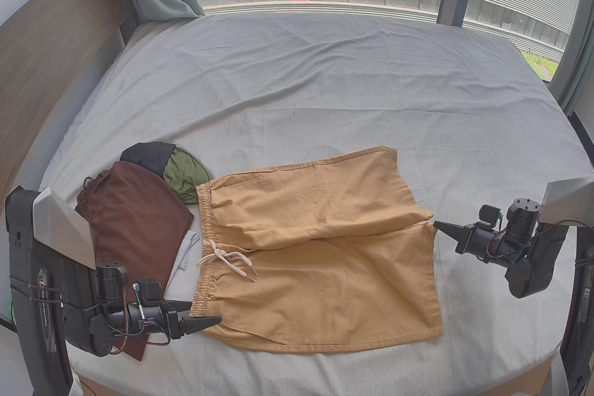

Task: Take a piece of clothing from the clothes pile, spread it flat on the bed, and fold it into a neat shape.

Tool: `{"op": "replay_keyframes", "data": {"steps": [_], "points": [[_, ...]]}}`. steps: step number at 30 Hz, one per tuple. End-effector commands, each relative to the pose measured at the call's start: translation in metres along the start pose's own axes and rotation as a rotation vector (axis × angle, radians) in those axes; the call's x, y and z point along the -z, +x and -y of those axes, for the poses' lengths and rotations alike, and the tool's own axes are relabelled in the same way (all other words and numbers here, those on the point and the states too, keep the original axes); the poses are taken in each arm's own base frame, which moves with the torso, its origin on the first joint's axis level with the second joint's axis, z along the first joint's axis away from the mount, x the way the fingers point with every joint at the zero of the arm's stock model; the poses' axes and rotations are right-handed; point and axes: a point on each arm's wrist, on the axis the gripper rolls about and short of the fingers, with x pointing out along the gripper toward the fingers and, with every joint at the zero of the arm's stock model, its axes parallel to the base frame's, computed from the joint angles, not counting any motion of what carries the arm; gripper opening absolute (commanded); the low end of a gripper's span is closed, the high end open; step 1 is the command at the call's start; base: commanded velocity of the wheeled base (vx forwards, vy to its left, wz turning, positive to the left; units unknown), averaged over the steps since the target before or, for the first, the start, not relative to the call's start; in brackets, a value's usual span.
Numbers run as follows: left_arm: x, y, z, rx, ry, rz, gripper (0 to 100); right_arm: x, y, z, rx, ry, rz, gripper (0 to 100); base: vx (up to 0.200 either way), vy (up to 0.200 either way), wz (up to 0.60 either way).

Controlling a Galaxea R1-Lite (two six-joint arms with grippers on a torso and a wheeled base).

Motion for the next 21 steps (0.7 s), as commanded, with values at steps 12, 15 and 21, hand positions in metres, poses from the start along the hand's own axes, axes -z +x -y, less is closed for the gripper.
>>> {"op": "replay_keyframes", "data": {"steps": [12, 15, 21], "points": [[0.0, 0.0, -0.001, -0.003, 0.002, 0.002, 100, -0.002, -0.002, -0.001, 0.015, -0.045, 0.009, 100, 0.0, 0.0, 0.0], [0.0, -0.001, -0.001, -0.006, 0.002, 0.003, 100, -0.005, -0.008, -0.009, 0.011, -0.048, 0.008, 100, 0.0, 0.0, 0.0], [0.002, -0.002, -0.001, -0.007, -0.007, -0.003, 100, -0.003, -0.029, -0.051, -0.07, -0.038, -0.052, 100, 0.0, 0.0, 0.0]]}}
